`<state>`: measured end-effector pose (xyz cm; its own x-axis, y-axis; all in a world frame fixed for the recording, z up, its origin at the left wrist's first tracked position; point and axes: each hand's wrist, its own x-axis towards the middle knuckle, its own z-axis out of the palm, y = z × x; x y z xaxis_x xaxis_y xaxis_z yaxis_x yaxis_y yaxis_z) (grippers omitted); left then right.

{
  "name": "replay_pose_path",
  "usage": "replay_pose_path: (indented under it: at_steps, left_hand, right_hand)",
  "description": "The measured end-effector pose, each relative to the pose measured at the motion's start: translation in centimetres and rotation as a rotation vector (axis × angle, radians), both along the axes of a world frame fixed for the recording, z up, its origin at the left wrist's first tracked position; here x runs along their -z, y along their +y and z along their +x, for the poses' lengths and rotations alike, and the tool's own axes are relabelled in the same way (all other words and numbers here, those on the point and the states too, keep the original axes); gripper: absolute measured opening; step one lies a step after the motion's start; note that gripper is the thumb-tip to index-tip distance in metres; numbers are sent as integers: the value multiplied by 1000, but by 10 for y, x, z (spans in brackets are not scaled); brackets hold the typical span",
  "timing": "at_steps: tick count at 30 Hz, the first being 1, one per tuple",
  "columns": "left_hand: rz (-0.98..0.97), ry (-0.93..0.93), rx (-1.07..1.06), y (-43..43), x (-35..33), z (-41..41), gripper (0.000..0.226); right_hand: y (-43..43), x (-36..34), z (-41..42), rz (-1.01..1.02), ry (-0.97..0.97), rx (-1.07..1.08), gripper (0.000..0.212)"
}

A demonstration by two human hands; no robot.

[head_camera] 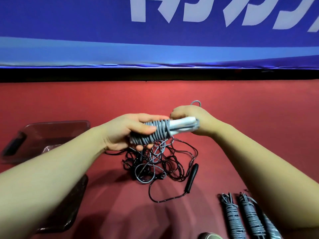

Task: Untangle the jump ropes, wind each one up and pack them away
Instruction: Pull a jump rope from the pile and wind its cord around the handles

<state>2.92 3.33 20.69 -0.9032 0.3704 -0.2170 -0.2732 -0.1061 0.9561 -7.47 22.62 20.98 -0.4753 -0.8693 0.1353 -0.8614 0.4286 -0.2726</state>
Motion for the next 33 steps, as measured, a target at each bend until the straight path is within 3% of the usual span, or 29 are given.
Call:
replay_pose_path:
  at_steps: [3, 6, 8, 11, 14, 18, 20, 23, 25, 28, 33]
  left_hand:
    - [-277, 14, -23, 8, 1, 1, 39]
    - [-529, 131, -112, 13, 2, -2, 25]
    - [-751, 234, -114, 18, 0, -4, 18]
    - [-1068, 379, -101, 28, 0, -8, 34]
    - [-1179, 424, -224, 23, 5, -12, 52]
    - [-825, 384, -438, 11, 6, -11, 44]
    - [-574, 288, -507, 10, 7, -10, 40]
    - [-295, 154, -585, 13, 7, -9, 37]
    - [-165, 103, -618, 14, 8, -9, 36]
    - [-54, 61, -653, 16, 8, -8, 37]
    - [171, -21, -562, 21, 4, -5, 40]
  right_hand:
    - [0, -7, -1, 228, 146, 91, 24]
    - [2, -17, 1, 178, -6, 229, 32]
    - [-1, -20, 5, 193, 13, 242, 38]
    - [-11, -25, 17, 240, 140, 268, 41]
    - [-14, -30, 21, 146, 44, 312, 34]
    - [-11, -29, 22, -143, -342, 347, 20]
    - [-12, -22, 23, -231, -376, 350, 21]
    - [-17, -3, 29, -295, -260, 357, 20]
    - [-20, 12, 33, -278, -61, 354, 17]
    - [-22, 28, 35, -191, 280, 346, 30]
    - [-30, 23, 38, -352, 357, 362, 20]
